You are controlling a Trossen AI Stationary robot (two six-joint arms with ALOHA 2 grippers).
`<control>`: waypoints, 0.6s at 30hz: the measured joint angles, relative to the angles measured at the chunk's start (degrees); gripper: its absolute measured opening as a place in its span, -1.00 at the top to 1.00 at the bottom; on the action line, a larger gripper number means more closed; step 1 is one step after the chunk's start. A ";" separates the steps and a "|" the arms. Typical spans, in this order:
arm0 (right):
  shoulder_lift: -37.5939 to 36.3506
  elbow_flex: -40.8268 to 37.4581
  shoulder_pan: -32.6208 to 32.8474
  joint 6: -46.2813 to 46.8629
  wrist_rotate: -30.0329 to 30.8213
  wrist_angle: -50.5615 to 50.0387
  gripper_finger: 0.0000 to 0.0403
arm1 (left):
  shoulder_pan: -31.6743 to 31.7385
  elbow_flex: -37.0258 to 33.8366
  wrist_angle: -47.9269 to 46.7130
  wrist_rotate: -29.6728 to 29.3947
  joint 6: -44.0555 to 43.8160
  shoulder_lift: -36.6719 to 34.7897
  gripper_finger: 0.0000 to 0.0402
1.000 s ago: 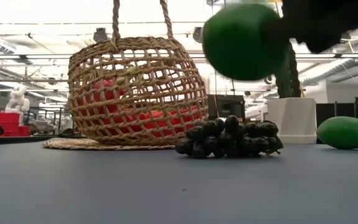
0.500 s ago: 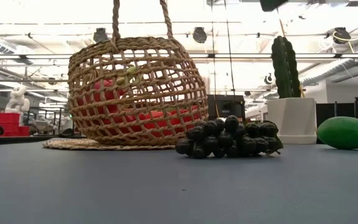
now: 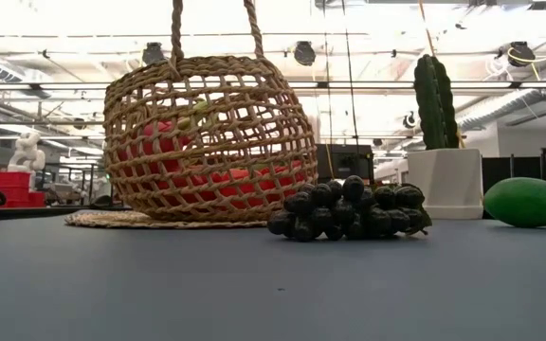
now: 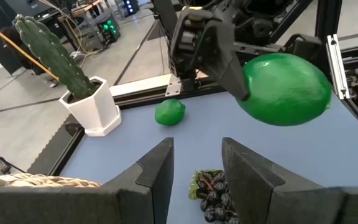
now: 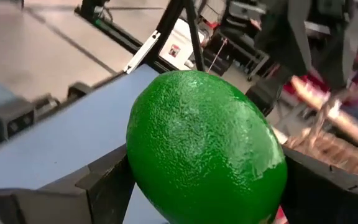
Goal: Build produce basket
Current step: Put the green lime into the basket
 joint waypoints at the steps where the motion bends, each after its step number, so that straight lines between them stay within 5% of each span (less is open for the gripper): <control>1: 0.00 0.00 0.00 -2.75 0.00 0.22 -0.59 | 0.00 0.00 0.09 0.00 0.00 0.00 0.31; 18: 0.00 0.00 -0.07 -32.97 -0.01 1.12 -0.59 | 0.00 0.00 0.40 0.02 -0.24 0.00 0.31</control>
